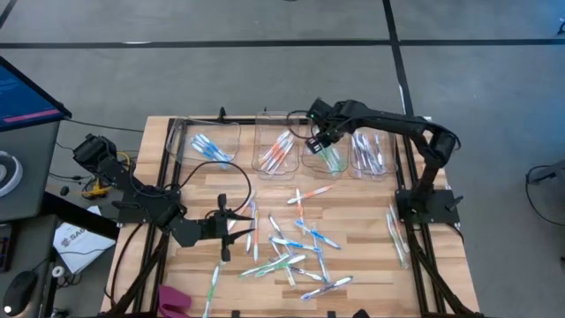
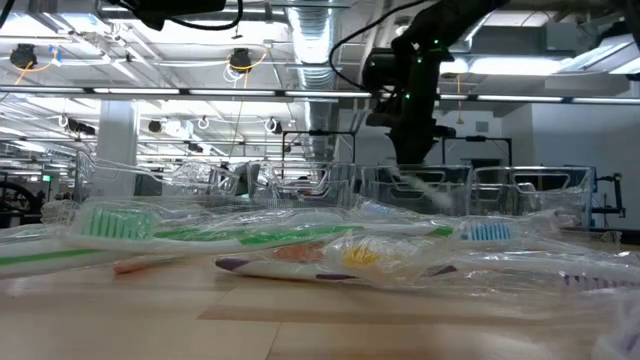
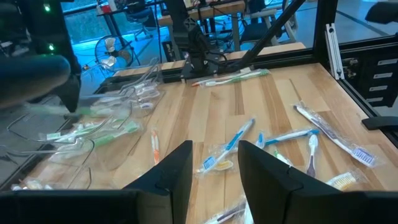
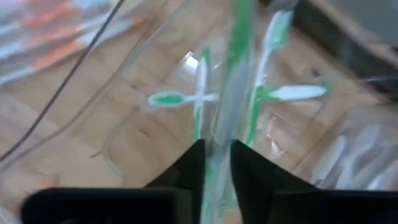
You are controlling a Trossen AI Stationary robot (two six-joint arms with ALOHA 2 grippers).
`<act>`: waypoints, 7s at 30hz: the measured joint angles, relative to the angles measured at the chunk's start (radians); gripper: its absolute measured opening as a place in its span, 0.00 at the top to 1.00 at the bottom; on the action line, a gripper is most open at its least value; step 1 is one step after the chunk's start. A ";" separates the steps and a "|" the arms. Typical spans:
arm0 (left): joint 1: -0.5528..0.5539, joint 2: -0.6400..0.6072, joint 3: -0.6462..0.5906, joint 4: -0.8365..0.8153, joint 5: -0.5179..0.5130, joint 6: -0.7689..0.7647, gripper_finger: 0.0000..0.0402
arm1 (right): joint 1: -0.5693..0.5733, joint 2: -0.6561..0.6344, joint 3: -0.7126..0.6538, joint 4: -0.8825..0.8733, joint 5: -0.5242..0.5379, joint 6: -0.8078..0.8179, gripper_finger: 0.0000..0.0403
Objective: Pick & Place Toothbrushes
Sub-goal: Put the green toothbrush into the middle right transparent bin, then put the orange toothbrush into the middle left transparent bin
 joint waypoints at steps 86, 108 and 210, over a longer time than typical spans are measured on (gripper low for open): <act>0.000 0.000 0.000 0.003 0.001 0.042 0.70 | 0.604 0.049 -0.339 0.461 0.176 -0.405 0.57; 0.000 0.001 0.000 0.003 0.001 0.041 0.70 | 0.656 0.137 -0.290 0.338 0.153 -0.416 0.87; 0.147 0.165 0.000 0.590 0.549 0.248 0.42 | 1.056 0.042 0.064 0.778 0.495 -0.644 0.97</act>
